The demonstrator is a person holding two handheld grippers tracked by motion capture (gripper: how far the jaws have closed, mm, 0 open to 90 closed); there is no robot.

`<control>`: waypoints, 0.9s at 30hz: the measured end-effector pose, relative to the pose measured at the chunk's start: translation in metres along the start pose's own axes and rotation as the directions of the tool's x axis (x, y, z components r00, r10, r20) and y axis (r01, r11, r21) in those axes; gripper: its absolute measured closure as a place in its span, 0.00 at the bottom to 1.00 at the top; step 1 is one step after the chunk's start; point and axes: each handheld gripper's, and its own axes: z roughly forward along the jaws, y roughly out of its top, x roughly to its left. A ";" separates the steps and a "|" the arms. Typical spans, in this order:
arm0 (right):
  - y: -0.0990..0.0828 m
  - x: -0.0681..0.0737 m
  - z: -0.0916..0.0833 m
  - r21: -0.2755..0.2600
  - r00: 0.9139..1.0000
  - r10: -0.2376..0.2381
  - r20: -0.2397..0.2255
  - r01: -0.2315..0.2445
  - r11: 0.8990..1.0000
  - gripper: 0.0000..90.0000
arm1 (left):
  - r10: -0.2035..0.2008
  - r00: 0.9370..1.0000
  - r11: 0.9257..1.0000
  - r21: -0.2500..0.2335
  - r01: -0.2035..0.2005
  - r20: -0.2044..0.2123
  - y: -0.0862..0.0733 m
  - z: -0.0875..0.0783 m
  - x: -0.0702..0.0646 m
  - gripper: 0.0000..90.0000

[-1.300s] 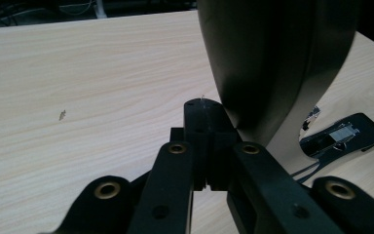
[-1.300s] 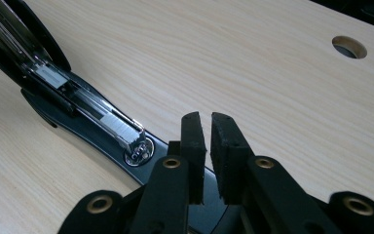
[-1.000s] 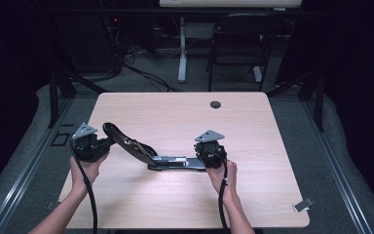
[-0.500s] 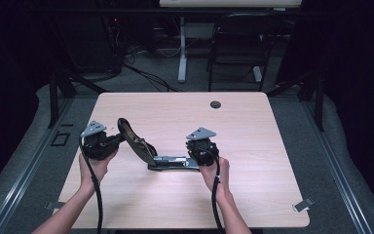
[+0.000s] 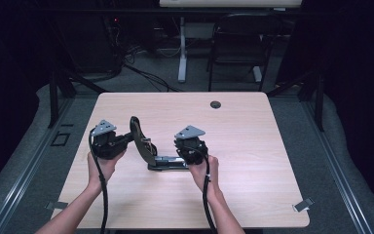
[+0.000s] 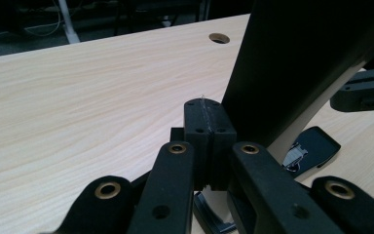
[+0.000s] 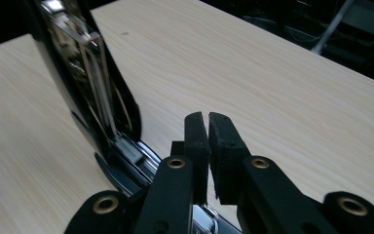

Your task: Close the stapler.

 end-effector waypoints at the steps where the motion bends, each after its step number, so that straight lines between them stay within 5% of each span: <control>1: 0.003 0.004 0.001 -0.010 1.000 0.002 -0.007 -0.002 1.000 0.97 | -0.004 1.000 1.000 0.003 0.004 -0.001 0.000 0.001 -0.001 1.00; 13: 0.028 0.023 0.002 -0.069 0.999 -0.032 -0.023 0.030 0.997 0.98 | 0.040 0.999 0.998 0.042 -0.042 0.036 -0.001 0.018 -0.015 1.00; 27: 0.012 -0.005 -0.006 -0.077 0.998 0.064 0.009 -0.063 0.995 1.00 | 0.114 0.991 0.987 0.109 -0.121 0.073 -0.004 0.045 -0.038 1.00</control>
